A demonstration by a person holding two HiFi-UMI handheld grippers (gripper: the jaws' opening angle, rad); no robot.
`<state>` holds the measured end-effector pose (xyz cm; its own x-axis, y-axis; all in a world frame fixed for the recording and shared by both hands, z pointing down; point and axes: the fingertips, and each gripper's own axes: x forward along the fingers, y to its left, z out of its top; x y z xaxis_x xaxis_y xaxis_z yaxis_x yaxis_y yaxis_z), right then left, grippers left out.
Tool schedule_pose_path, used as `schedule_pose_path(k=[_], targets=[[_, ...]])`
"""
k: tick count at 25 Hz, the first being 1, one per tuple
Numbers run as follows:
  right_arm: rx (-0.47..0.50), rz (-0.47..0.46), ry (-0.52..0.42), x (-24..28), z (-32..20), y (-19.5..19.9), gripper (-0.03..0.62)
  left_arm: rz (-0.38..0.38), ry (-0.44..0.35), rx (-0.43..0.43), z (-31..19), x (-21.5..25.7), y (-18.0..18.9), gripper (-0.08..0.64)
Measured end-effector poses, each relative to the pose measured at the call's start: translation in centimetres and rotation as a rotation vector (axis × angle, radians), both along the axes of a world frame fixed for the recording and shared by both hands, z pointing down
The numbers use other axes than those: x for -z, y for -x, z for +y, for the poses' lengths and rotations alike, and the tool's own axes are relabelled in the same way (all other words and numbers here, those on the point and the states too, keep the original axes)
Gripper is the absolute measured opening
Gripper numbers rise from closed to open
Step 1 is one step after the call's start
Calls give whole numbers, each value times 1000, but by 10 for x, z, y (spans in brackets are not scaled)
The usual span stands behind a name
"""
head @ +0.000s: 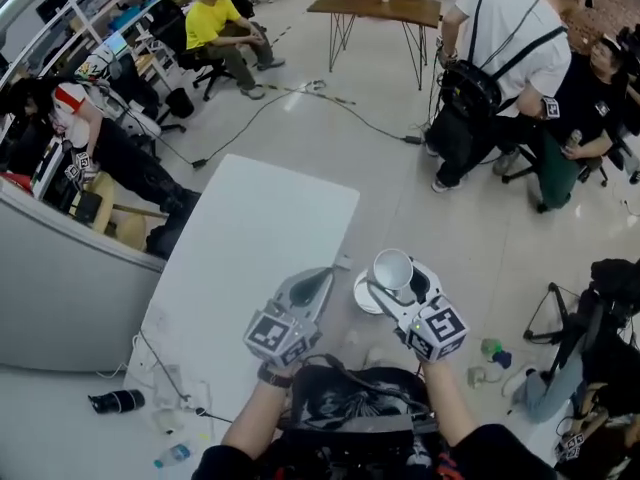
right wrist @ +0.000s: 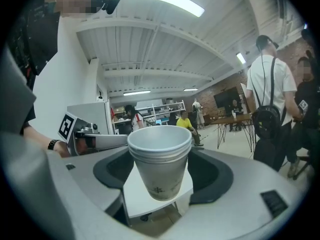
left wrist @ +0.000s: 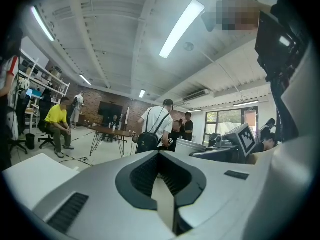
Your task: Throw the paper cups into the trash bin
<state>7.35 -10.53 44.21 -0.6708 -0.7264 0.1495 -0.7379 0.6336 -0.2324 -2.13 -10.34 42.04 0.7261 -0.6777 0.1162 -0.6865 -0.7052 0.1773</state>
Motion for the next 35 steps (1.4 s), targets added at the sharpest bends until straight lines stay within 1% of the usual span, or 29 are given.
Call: schedule_pose_path(k=[4, 7, 12, 14, 16, 18, 20, 22, 25, 28, 30, 32, 33, 35], targets=[[20, -2, 11, -17, -7, 6, 347, -43, 24, 11, -3, -10, 3, 2], [52, -14, 25, -33, -10, 15, 347, -69, 38, 44, 4, -16, 12, 2], [79, 29, 40, -66, -11, 24, 347, -143, 66, 96, 11, -41, 27, 2], [70, 39, 57, -77, -11, 19, 347, -146, 72, 104, 5, -49, 25, 2], [56, 66, 67, -87, -12, 12, 347, -127, 86, 92, -2, -58, 18, 2], [35, 78, 77, -97, -15, 5, 347, -129, 94, 68, -12, -66, 10, 2], [7, 65, 87, -108, -21, -5, 347, -146, 97, 34, -26, -74, -5, 2], [-19, 42, 117, -123, -22, -14, 347, -157, 115, -5, -34, -86, -22, 2], [-24, 51, 155, -157, -23, -20, 347, -164, 136, -49, -38, -113, -41, 2], [-30, 53, 176, -197, -33, -21, 347, -166, 139, -59, -48, -147, -51, 2], [-32, 58, 182, -222, -37, -22, 347, -174, 172, -57, -53, -173, -53, 2], [-35, 68, 193, -243, -37, -22, 347, -186, 227, -63, -53, -196, -53, 2], [-41, 71, 204, -253, -37, -23, 347, -184, 252, -65, -53, -206, -53, 2], [-57, 79, 221, -272, -39, -25, 347, -166, 276, -66, -59, -223, -54, 2]])
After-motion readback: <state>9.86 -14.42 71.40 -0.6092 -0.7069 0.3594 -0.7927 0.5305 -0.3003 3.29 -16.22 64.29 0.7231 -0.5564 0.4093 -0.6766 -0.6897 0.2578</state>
